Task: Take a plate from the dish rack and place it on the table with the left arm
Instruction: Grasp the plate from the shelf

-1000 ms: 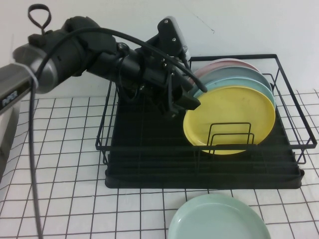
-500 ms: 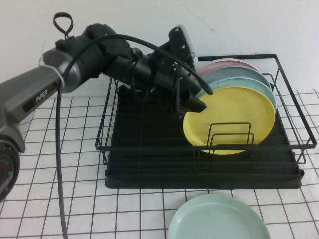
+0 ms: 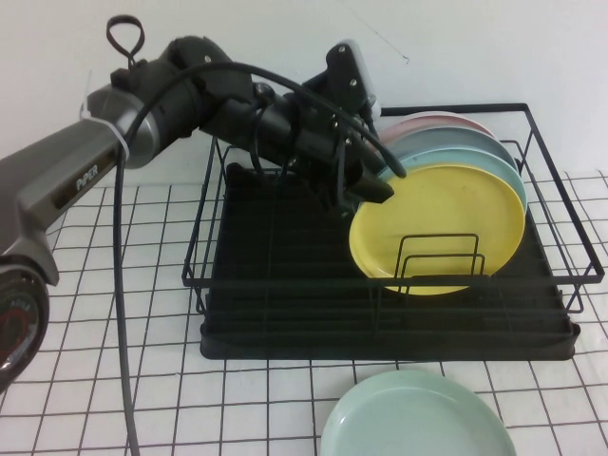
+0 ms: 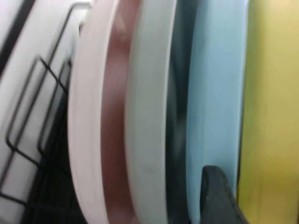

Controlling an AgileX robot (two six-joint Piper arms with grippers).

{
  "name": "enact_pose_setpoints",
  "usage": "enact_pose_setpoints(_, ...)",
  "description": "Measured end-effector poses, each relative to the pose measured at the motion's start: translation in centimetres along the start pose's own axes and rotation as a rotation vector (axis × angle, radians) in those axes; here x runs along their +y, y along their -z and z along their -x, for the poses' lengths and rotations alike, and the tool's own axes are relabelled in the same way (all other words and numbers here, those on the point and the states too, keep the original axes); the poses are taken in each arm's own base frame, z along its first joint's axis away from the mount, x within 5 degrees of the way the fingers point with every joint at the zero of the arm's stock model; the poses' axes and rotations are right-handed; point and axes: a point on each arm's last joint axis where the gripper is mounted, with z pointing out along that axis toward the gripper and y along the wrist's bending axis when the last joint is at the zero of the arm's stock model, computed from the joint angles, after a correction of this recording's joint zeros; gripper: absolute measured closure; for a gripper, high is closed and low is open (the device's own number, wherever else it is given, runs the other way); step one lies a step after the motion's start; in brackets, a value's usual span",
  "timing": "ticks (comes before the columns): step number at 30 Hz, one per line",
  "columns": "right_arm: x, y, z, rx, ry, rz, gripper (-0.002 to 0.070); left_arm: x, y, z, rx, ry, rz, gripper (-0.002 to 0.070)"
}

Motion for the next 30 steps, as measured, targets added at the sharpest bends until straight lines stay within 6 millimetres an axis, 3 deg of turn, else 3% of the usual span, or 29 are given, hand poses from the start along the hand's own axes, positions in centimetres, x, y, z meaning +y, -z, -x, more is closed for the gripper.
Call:
enact_pose_setpoints(6,0.0,0.0,0.0,0.000,0.000,0.000,0.0678,0.0,1.1,1.8,-0.019,-0.021,-0.019,0.0358)
enact_pose_setpoints(11,0.0,0.0,0.0,0.000,0.000,0.000,0.0678,-0.6,1.2,1.7,0.001,-0.023,-0.090,0.0358)
enact_pose_setpoints(30,0.0,0.0,0.0,0.000,0.000,0.000,0.0678,-0.7,0.4,1.2,0.015,-0.019,-0.107,0.0358)
